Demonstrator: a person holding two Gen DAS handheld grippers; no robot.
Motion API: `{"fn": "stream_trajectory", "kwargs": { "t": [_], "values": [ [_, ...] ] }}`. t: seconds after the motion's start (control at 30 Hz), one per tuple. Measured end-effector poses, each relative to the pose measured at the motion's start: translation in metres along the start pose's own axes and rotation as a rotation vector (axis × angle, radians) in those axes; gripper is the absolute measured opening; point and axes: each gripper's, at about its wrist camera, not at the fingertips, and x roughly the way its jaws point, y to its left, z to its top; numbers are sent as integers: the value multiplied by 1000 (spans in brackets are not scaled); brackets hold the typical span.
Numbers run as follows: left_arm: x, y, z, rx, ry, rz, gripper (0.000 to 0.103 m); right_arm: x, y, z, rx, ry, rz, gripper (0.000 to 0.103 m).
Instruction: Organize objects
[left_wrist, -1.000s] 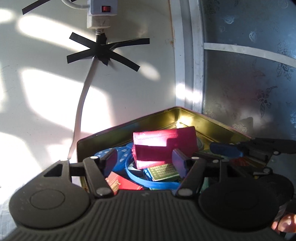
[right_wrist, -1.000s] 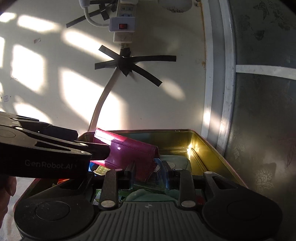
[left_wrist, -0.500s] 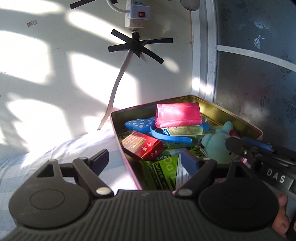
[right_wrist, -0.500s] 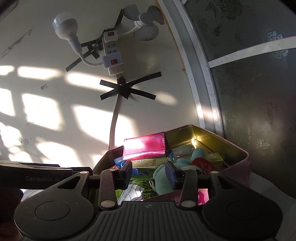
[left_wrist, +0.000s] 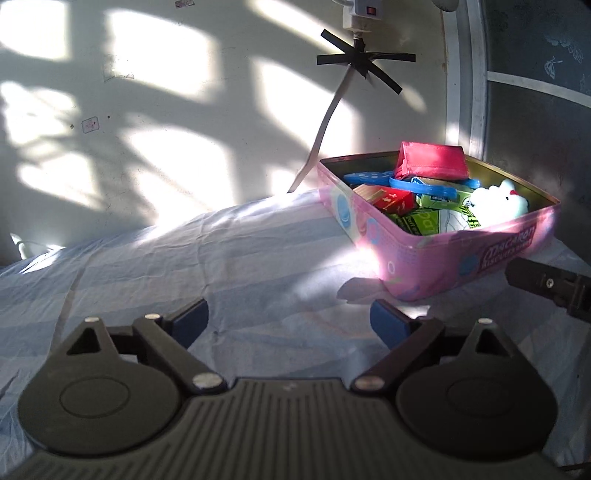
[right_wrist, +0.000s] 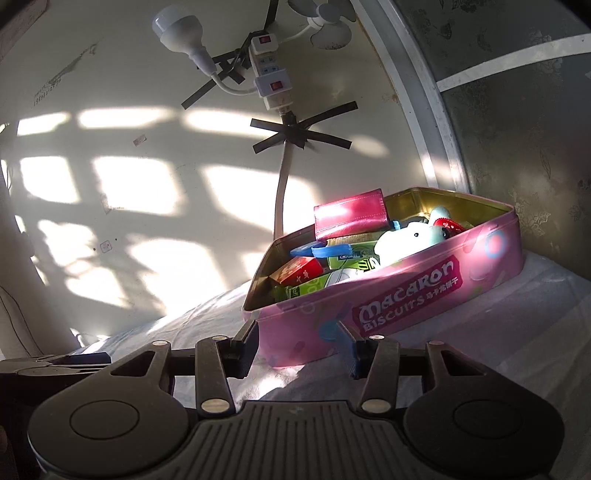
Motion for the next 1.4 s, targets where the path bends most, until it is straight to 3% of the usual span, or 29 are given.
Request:
{"fn": "stream_trajectory", "kwargs": {
  "t": [0.13,0.4,0.7,0.87,1.2,1.4],
  "values": [
    [-8,12,-19,-11,11,30,100,-8,13,-16,-13,43,2,63],
    [-20,39,-49,-83,35,56,103,-10,27,-38,-13,145,16,66],
    [-22,50,-64,-112,63,99,103,-15,57,-48,-89,131,33,72],
    [-21,59,-66,-161,87,64,103,-17,68,-49,-116,106,29,75],
    [-35,62,-64,-133,29,120,103,-20,71,-51,-102,75,18,76],
    [-38,62,-63,-127,27,108,103,-20,70,-52,-91,68,11,78]
  ]
}}
